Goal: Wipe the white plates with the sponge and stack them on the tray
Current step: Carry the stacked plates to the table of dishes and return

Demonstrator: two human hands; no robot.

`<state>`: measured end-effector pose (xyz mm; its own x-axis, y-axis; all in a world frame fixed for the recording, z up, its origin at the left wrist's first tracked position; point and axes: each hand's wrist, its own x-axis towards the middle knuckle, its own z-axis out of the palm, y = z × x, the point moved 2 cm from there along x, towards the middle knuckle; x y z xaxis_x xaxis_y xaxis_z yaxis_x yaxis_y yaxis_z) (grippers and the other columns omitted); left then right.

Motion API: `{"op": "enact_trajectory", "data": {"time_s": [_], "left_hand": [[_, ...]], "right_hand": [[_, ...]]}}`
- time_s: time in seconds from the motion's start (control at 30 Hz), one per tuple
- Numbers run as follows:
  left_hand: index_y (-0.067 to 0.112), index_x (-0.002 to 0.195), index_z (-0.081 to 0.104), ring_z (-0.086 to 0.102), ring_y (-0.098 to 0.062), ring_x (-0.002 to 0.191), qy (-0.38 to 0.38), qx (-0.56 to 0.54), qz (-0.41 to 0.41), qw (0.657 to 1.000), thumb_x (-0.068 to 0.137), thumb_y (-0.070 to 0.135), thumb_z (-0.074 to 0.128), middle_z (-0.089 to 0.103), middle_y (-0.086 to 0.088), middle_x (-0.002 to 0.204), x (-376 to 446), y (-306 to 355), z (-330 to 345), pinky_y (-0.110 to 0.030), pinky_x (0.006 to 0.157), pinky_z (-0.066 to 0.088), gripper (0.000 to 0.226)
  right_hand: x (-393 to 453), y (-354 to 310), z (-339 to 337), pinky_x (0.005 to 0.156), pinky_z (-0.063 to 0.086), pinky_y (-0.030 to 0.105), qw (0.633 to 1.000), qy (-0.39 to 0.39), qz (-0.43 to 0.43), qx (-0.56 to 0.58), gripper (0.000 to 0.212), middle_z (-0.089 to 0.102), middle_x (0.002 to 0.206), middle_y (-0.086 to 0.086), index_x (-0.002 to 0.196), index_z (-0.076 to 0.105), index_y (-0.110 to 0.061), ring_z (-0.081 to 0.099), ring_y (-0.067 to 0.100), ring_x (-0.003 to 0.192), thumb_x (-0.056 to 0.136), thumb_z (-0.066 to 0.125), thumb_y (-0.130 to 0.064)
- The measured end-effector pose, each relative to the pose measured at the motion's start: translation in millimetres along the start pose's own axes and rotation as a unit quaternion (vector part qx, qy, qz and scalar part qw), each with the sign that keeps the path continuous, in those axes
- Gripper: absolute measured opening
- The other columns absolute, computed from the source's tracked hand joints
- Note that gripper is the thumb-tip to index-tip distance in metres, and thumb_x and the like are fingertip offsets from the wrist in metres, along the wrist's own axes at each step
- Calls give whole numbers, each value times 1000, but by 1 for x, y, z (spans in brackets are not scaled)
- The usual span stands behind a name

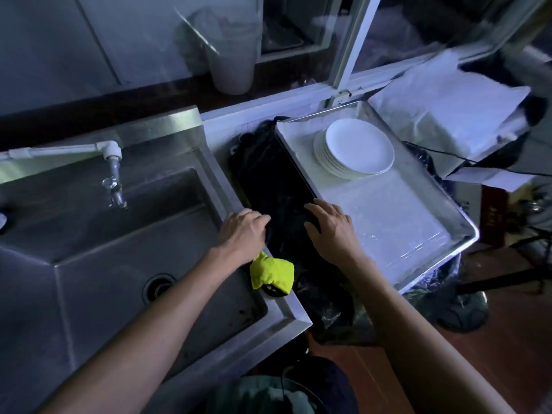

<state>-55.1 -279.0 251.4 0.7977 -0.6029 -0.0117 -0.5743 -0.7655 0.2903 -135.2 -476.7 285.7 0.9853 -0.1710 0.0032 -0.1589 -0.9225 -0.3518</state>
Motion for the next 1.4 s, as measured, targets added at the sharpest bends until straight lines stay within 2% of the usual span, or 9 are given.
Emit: {"op": "enact_trajectory", "data": {"time_s": [0.13,0.3,0.57,0.67,0.87,1.07,1.2,1.33,1.4], "left_hand": [[15,127,66,57,-30,112,28,-2,33,999,96,20,57,63,-6,117,42,28,-18,-47,86,52,33],[18,137,58,51,-27,122,27,-10,32,999,97,27,58,58,0,134,102,68,-17,-44,92,50,41],[17,148,50,53,-28,130,33,-151,-98,983,101,32,55,55,-4,146,201,113,-4,-39,107,43,49],[16,150,47,45,-24,140,44,-204,-142,968,101,29,57,49,-6,152,232,121,4,-35,113,36,52],[19,154,42,40,-17,144,67,-320,-244,913,98,23,61,44,0,157,276,131,24,-32,118,32,59],[31,151,45,46,-10,137,126,-366,-291,875,94,15,64,48,8,153,290,140,43,-13,102,32,62],[33,144,55,55,-8,127,182,-432,-317,825,91,7,64,57,14,141,295,148,50,-28,108,44,60],[38,135,62,59,7,110,227,-474,-344,778,87,3,64,64,18,129,296,155,52,-9,90,46,59],[40,132,64,59,15,98,239,-491,-352,760,85,2,64,66,14,127,297,159,54,-7,83,47,60]], "right_hand": [[17,37,-36,103,40,47,998,43,38,29,44,48,149,4,139,55,-21,43,32,133,95,61,-27],[43,98,-61,104,40,47,993,70,74,59,46,46,151,5,140,54,-20,43,33,134,95,63,-24],[115,198,-72,109,38,48,980,77,113,144,48,38,156,10,142,53,-18,39,36,136,95,64,-24],[145,226,-70,111,36,47,977,63,124,164,51,35,158,11,144,50,-19,36,35,140,95,63,-26],[196,256,-63,116,32,44,958,45,155,236,57,31,160,10,147,45,-21,31,30,145,94,62,-29],[217,264,-51,115,29,35,944,26,143,295,57,33,159,9,147,44,-26,32,26,145,93,62,-28],[222,267,-48,117,31,37,925,45,140,351,55,38,156,4,144,49,-31,35,21,142,91,66,-24],[223,266,-45,114,34,35,893,73,171,410,57,41,154,-4,138,55,-39,40,14,138,86,70,-20],[224,264,-43,115,37,42,872,84,192,442,58,45,151,-8,135,57,-41,43,13,136,83,71,-19]]}}
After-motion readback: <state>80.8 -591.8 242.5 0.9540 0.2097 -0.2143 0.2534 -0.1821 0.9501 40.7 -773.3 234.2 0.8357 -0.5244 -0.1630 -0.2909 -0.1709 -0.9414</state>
